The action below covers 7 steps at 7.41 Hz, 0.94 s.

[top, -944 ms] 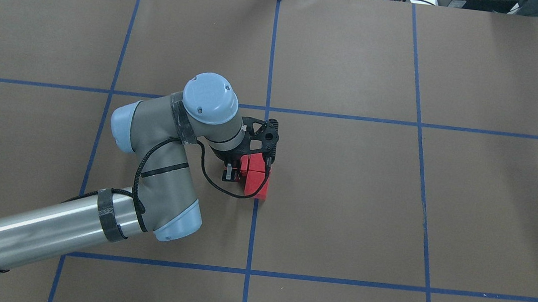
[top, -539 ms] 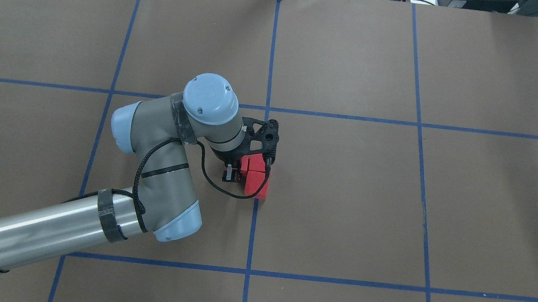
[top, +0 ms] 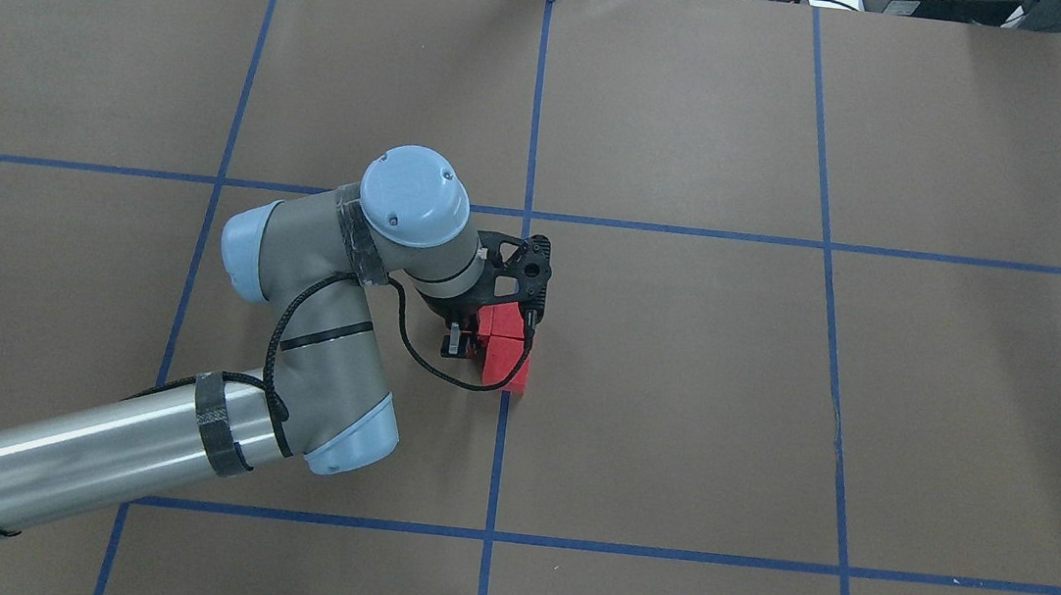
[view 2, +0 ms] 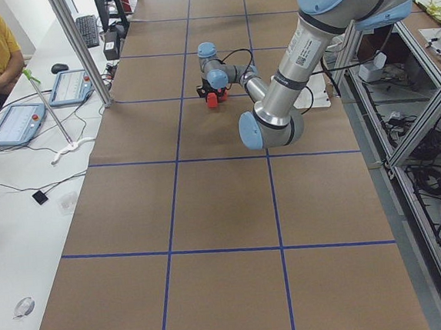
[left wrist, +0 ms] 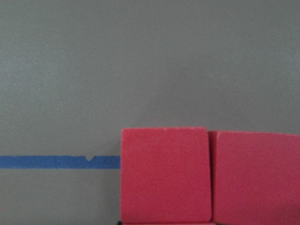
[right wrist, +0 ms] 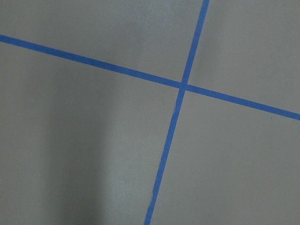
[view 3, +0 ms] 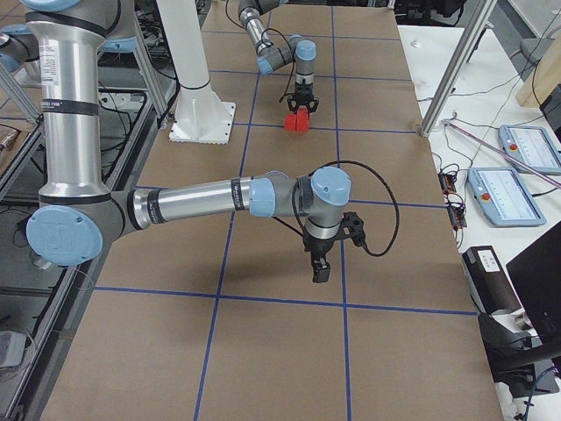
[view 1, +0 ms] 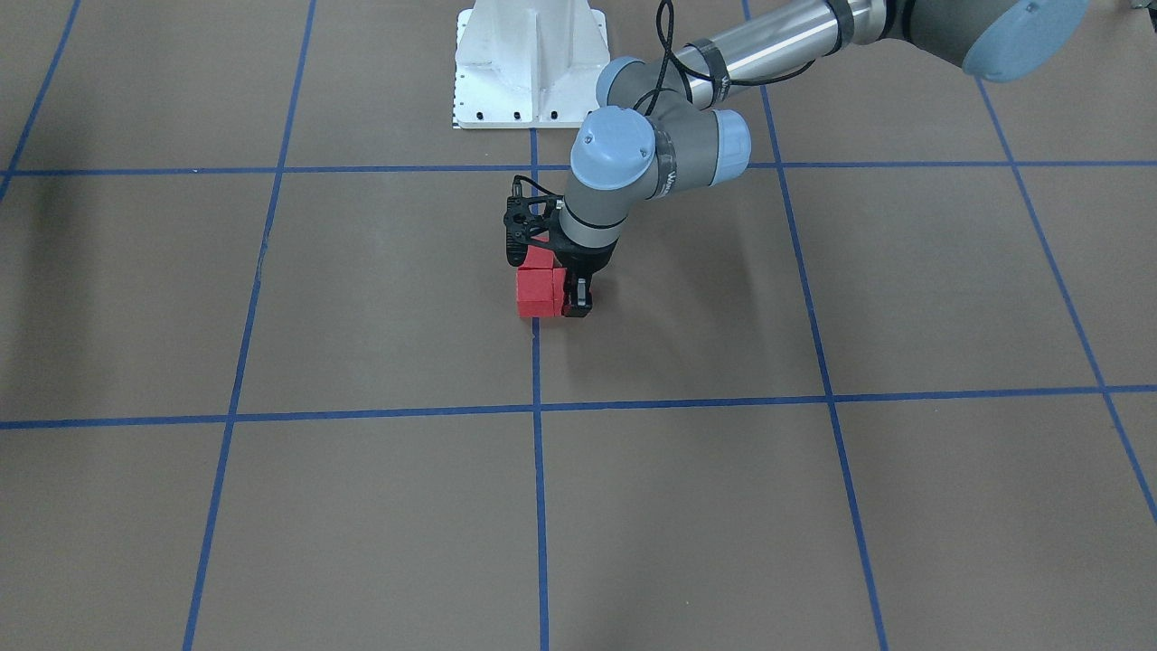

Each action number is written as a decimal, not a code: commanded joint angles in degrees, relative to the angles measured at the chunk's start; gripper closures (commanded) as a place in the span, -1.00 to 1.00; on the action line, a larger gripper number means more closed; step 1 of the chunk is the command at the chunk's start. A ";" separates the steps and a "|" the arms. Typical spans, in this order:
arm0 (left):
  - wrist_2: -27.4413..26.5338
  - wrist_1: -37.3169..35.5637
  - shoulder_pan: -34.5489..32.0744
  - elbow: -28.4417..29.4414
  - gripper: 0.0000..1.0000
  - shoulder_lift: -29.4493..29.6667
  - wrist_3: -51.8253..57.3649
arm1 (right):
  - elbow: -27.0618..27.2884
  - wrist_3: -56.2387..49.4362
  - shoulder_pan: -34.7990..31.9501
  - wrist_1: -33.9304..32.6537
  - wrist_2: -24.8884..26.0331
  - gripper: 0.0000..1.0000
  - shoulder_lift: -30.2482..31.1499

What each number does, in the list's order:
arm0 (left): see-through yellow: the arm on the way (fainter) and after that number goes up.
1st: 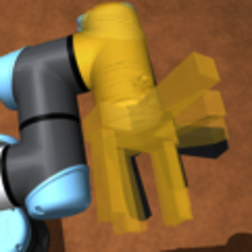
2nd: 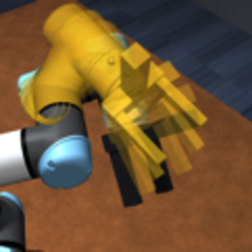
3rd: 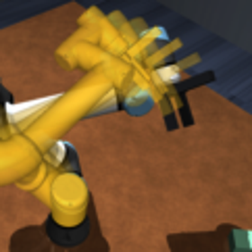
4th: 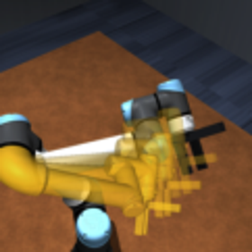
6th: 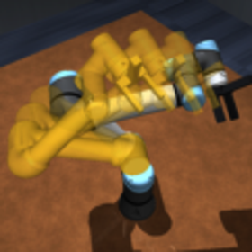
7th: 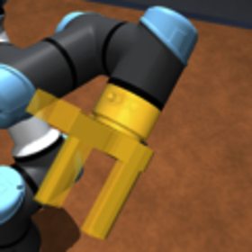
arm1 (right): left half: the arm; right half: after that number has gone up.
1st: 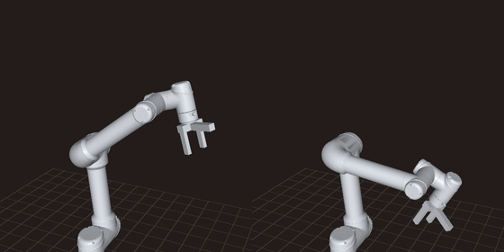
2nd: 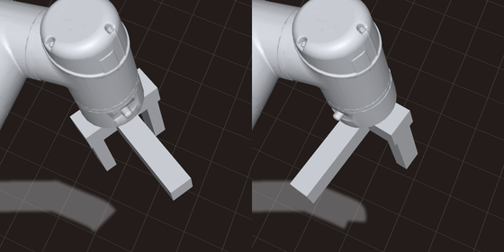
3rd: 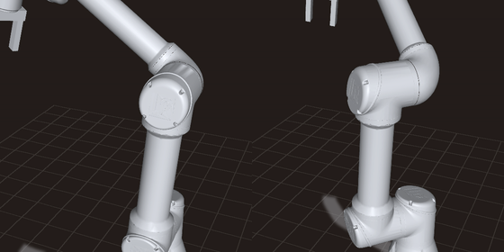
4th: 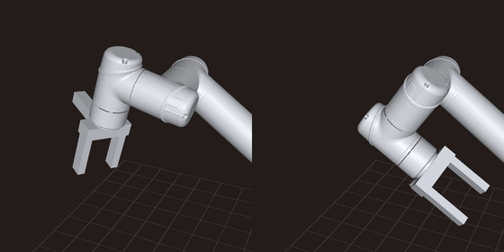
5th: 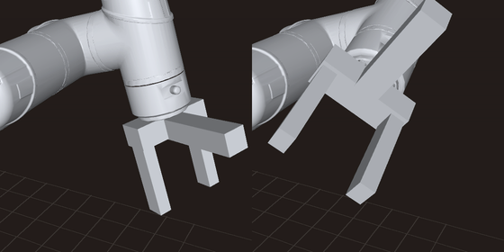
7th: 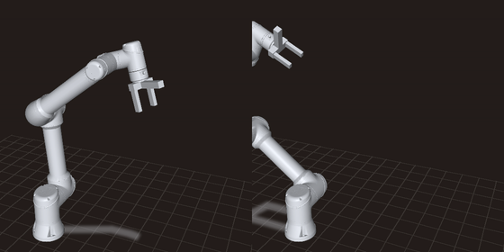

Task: Form red blocks into L shape at center
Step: 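Open the left gripper to release the red cube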

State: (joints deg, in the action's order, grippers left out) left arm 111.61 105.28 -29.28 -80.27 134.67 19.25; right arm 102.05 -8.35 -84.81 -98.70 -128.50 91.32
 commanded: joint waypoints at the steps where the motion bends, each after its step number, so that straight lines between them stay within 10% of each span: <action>1: 0.01 1.07 0.01 0.38 0.30 -0.02 0.00 | -0.10 0.00 0.00 0.00 0.00 -1.00 0.00; 3: -0.08 1.77 0.01 0.47 0.01 -0.10 0.00 | 0.08 0.00 0.00 0.00 0.00 -1.00 0.00; 5: -0.08 1.86 0.01 0.47 -0.99 -0.02 -0.09 | 0.16 0.00 0.08 0.00 0.00 -1.00 0.00; 7: -0.08 1.95 -0.08 0.21 -1.00 -0.11 -1.05 | 0.08 0.00 0.08 0.00 0.00 -1.00 0.00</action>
State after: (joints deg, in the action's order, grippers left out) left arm 111.53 107.18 -29.29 -79.91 134.59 18.60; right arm 102.18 -8.30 -84.78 -98.70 -128.50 91.32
